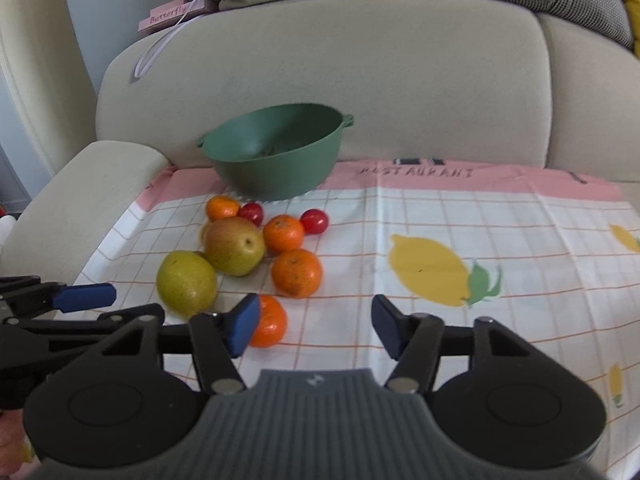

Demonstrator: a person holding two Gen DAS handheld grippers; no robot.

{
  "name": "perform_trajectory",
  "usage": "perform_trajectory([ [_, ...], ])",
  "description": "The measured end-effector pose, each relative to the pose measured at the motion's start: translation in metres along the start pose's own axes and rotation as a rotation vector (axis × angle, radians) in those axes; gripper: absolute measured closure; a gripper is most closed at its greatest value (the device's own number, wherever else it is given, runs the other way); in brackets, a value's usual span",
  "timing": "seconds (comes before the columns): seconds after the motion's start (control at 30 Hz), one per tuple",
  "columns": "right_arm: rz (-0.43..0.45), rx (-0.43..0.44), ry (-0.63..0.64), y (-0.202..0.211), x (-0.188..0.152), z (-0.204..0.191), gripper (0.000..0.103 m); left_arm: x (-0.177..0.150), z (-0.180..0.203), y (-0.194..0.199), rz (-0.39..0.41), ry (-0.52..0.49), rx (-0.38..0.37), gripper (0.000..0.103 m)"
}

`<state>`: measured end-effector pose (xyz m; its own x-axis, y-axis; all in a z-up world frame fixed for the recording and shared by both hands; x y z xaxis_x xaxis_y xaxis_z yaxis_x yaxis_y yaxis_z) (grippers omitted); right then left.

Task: Organize fruits
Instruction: 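Grasp the yellow-green pear with the left tool while the right tool grasps the brown pear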

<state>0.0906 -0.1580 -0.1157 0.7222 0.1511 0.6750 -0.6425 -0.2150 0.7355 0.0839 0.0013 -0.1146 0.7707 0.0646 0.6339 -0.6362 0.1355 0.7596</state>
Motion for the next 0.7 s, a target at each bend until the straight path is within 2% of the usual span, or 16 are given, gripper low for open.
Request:
perform_trajectory([
  [0.23,-0.050,0.045,0.066,-0.034,-0.003,-0.021,0.050,0.007,-0.012,-0.020,-0.045,0.093,-0.052,0.034],
  [0.3,-0.054,0.049,0.076,-0.042,0.000,-0.023,0.050,0.009,-0.014,-0.025,-0.048,0.100,-0.056,0.030],
  [0.43,-0.038,0.054,0.096,-0.051,0.010,-0.024,0.050,0.014,-0.019,-0.034,-0.068,0.130,-0.047,0.030],
  [0.53,-0.036,0.058,0.191,-0.060,0.017,-0.029,0.051,0.015,-0.026,-0.042,-0.135,0.174,-0.047,0.030],
  [0.7,-0.027,0.131,0.388,-0.072,0.020,-0.043,0.051,0.025,-0.029,-0.051,-0.217,0.276,-0.102,0.029],
])
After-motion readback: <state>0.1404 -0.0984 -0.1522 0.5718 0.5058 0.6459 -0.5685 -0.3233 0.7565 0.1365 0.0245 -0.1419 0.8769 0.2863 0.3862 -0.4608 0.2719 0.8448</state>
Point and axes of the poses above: each gripper's, at about its wrist camera, not at the fingertips, and y roughly against the way its jaws point, z to its right, x to its top, the point moved 10 cm from there along -y, roughly the way its jaws point, and after that the axes turned 12 degrees about y, right-handed, at the moved point
